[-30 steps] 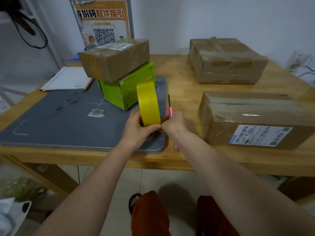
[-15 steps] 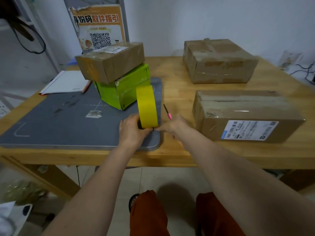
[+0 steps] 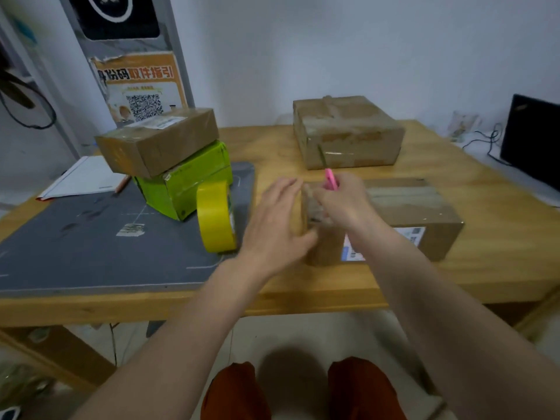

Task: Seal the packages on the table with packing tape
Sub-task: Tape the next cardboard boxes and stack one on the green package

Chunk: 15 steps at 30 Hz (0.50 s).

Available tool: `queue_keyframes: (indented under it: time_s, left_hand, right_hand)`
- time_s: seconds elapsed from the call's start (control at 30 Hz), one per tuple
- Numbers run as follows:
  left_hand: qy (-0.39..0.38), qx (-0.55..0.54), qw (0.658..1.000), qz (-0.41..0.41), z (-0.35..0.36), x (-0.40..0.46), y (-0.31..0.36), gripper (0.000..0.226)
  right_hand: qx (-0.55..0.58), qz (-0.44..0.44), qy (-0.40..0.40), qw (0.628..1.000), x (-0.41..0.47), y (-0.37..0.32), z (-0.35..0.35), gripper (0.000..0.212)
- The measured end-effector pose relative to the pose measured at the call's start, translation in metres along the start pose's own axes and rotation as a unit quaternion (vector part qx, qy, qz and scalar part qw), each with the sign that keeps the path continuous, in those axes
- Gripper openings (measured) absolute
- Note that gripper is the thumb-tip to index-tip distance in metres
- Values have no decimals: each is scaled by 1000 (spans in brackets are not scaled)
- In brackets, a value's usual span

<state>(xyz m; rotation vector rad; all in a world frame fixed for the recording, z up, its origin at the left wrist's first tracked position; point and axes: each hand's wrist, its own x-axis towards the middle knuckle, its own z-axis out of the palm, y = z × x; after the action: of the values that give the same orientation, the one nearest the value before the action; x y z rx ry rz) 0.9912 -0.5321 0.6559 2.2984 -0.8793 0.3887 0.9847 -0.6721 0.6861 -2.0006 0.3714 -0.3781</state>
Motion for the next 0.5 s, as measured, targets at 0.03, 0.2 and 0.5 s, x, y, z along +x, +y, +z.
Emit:
queue_keyframes:
  time_s: [0.03,0.2,0.5]
  left_hand:
    - [-85,16,995,-40,8,15,6,105]
    - [-183,15,971,-153,55,69,14,125]
    - [-85,-309,887,-332,71,73,2,69]
  right_hand:
    - [-42,-6,31,999,4,5,-16,7]
    - [-254,7,174,951,14,54,-95,18]
    - [-352,79,161,919,38,103,-139,22]
